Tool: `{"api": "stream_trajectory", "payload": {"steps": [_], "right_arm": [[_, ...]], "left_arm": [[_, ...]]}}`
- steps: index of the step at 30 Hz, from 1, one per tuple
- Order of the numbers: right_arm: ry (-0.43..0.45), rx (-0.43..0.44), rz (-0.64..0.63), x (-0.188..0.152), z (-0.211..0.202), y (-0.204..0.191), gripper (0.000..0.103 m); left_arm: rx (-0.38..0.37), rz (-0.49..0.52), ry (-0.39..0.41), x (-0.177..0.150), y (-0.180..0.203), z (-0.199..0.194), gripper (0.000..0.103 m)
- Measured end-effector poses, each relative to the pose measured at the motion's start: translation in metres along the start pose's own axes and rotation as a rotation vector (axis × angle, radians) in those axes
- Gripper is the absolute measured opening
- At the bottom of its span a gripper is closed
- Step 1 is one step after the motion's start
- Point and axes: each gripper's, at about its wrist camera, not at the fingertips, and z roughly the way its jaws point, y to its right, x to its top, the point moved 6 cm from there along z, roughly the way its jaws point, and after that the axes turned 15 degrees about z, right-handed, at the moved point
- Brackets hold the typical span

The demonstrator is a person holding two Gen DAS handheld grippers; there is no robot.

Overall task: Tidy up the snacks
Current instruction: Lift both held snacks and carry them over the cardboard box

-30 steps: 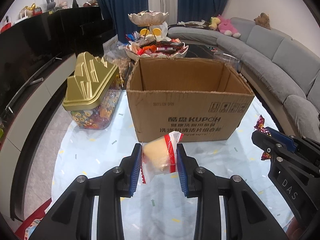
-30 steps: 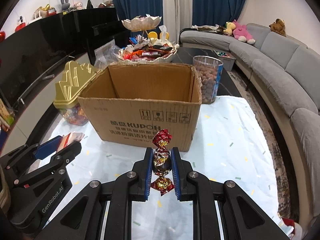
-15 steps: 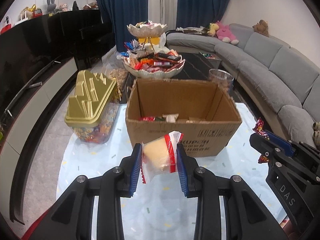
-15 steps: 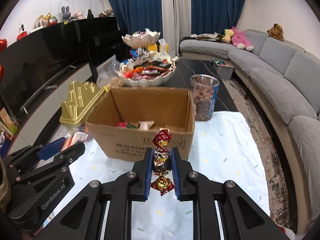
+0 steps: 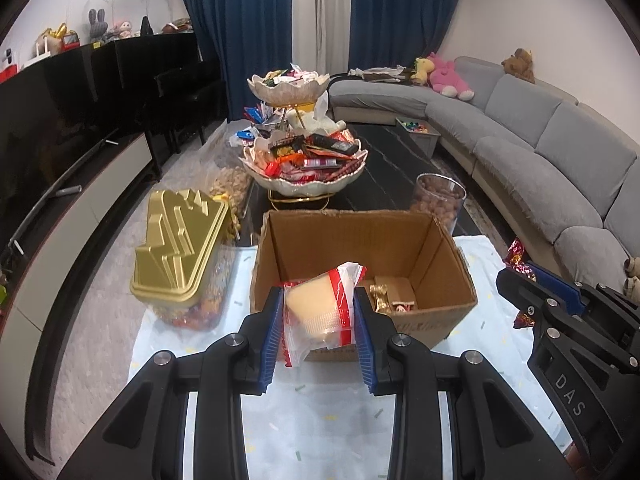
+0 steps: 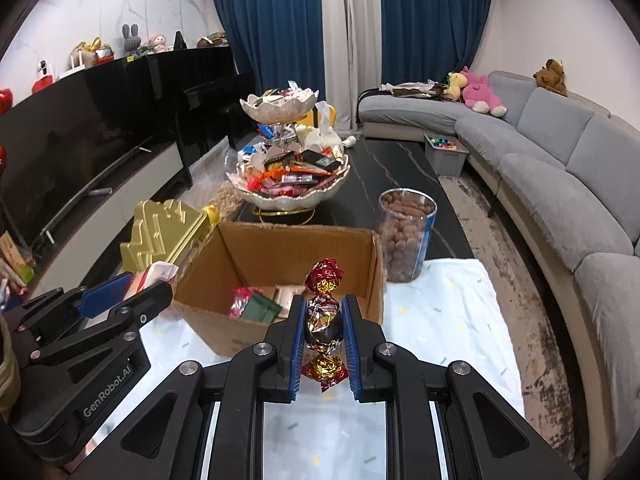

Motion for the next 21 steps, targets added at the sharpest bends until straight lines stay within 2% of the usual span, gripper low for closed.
{"api": "stream_trajectory", "payload": {"steps": [10,21], "right_arm": [[0.012,-0.003,-0.012,0.022,0.020,-0.011,0.019],[-0.001,-0.017,-0.006,0.031,0.048,-0.013,0.019]], "left_arm": [[0.008,0.000,0.000,0.023,-0.016,0.021,0.033],[0.007,0.004,-0.025,0.030,-0.025,0.052,0.033]]}}
